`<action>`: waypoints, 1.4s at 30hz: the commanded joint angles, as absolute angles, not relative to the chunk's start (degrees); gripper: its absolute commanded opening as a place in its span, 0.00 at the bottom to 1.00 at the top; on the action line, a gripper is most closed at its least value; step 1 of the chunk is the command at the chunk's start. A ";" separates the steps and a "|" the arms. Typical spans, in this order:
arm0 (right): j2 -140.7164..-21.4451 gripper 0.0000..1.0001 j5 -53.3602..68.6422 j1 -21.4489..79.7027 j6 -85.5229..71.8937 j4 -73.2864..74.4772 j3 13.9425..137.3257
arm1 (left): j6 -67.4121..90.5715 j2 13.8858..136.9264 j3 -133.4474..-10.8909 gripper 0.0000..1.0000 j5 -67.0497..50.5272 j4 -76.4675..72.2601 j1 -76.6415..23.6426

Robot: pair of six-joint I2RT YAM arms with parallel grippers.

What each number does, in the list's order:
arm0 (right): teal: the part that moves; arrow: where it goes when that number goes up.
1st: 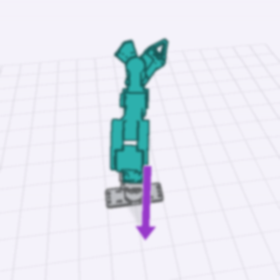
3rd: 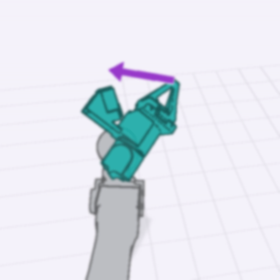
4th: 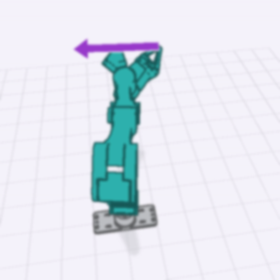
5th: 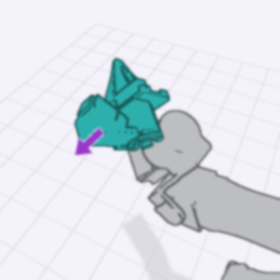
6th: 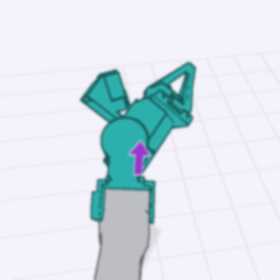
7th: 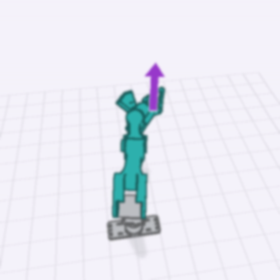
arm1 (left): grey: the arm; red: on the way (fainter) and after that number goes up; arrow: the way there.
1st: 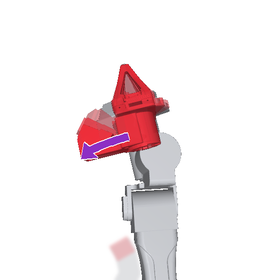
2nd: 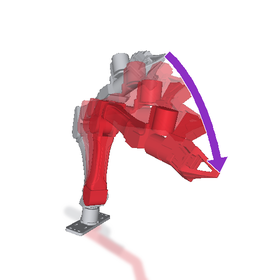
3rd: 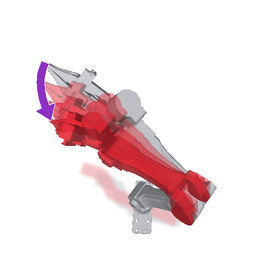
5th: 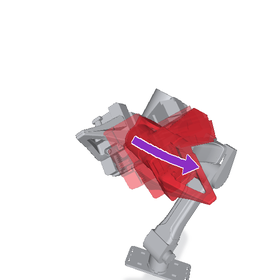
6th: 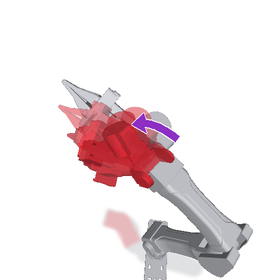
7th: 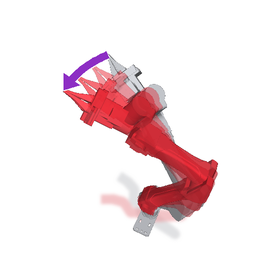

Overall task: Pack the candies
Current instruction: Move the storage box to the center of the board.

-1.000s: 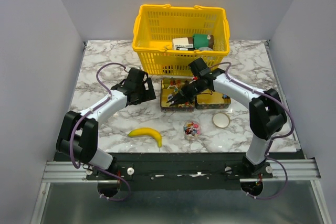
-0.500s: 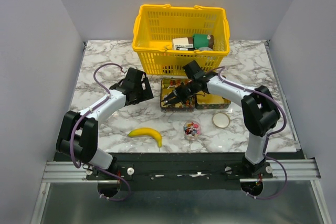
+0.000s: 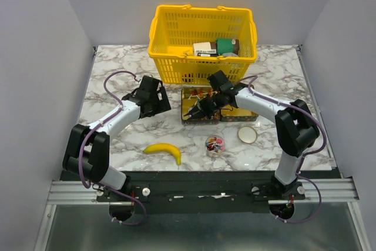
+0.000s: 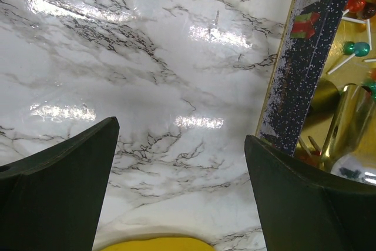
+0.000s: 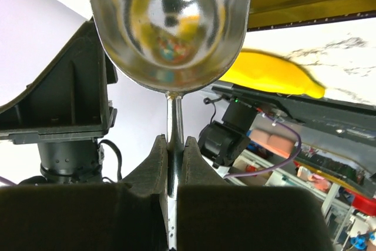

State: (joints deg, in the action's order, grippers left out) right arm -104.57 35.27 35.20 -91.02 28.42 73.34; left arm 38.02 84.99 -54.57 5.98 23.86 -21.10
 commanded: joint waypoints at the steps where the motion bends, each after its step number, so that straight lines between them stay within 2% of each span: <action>1: -105.20 0.00 26.90 32.44 -88.95 38.84 72.25 | 38.23 84.11 -55.02 0.99 5.89 23.47 -20.92; 7: -105.99 0.00 22.59 30.15 -82.45 44.11 75.40 | 37.44 83.76 -54.58 0.99 2.21 21.02 -20.92; 15: -109.95 0.00 21.09 29.53 -74.01 48.69 81.91 | 38.05 86.47 -54.75 0.99 -8.52 15.21 -22.23; 24: -109.51 0.00 23.55 29.53 -72.16 46.67 79.19 | 38.93 98.33 -64.24 0.99 -10.72 15.03 -27.07; 34: -109.16 0.01 25.49 29.53 -70.84 45.18 76.99 | 40.43 104.32 -71.44 0.97 -10.29 14.84 -29.44; 39: -109.51 0.00 26.46 29.53 -70.58 44.91 77.08 | 39.55 108.27 -73.83 0.84 -6.60 18.54 -31.37; 42: -109.42 0.00 26.89 29.53 -70.58 45.00 77.17 | 38.67 109.59 -74.27 0.69 -4.49 21.09 -31.99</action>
State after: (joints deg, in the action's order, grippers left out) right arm -108.20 25.58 29.98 -70.04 42.26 79.07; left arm 40.10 107.31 -73.14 -8.38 16.29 -30.98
